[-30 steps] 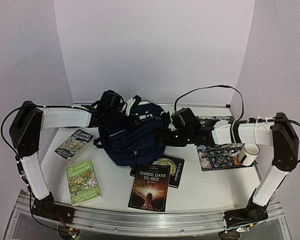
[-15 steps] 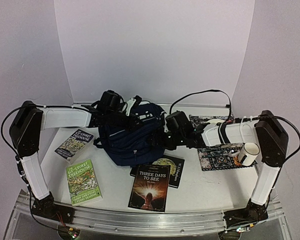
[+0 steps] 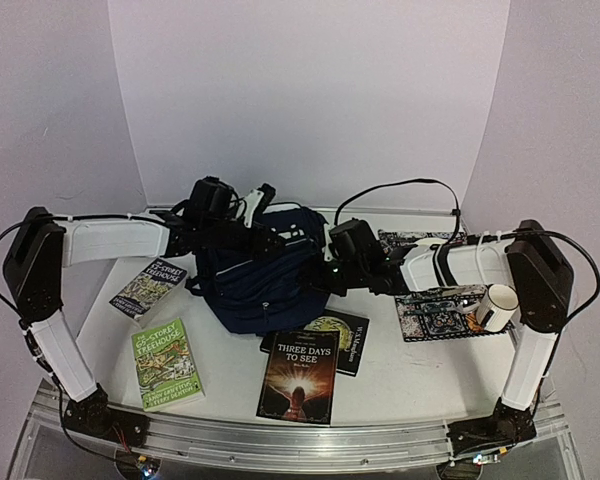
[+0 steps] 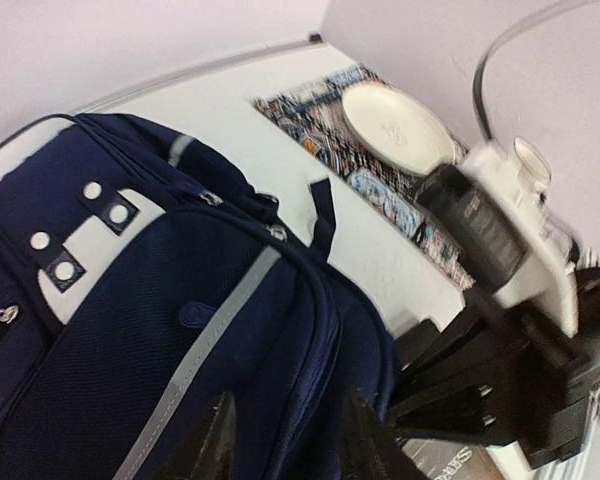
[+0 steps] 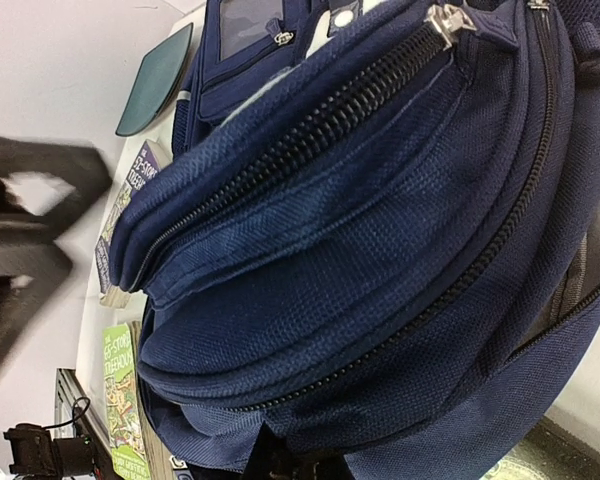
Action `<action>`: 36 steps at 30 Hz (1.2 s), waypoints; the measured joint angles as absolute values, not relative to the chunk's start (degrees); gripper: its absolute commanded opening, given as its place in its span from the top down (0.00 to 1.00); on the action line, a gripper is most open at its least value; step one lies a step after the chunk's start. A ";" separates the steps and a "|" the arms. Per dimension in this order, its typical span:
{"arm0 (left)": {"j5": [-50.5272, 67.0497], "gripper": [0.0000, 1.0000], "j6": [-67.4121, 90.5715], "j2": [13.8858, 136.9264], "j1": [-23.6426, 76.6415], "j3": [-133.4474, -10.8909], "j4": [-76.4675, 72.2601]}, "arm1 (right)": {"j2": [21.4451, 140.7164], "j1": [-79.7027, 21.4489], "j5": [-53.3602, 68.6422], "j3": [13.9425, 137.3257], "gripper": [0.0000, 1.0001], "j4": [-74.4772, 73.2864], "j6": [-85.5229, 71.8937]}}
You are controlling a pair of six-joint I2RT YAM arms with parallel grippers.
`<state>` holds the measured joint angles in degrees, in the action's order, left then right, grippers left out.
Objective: Pack the student bag
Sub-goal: Hold the largest pocket of the student bag, then pick up the largest pocket of the bag from the student bag.
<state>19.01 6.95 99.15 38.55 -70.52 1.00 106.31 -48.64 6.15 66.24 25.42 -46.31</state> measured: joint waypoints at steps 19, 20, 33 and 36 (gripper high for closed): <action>6.12 0.51 29.24 80.24 48.47 -52.05 10.45 | 106.70 -48.66 5.12 66.39 1.00 25.50 -45.25; 6.34 0.52 30.44 80.01 48.78 -51.38 11.07 | 106.72 -48.66 5.07 66.39 1.00 25.50 -45.21; 9.50 0.62 37.06 82.47 51.79 -50.41 11.92 | 107.04 -48.66 4.43 66.72 1.00 25.56 -44.82; 9.87 0.67 37.37 85.31 51.89 -50.61 11.87 | 107.07 -48.66 4.44 66.72 1.00 25.56 -44.82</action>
<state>9.87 37.37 85.31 51.89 -50.61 11.87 107.07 -48.66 4.44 66.72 25.56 -44.82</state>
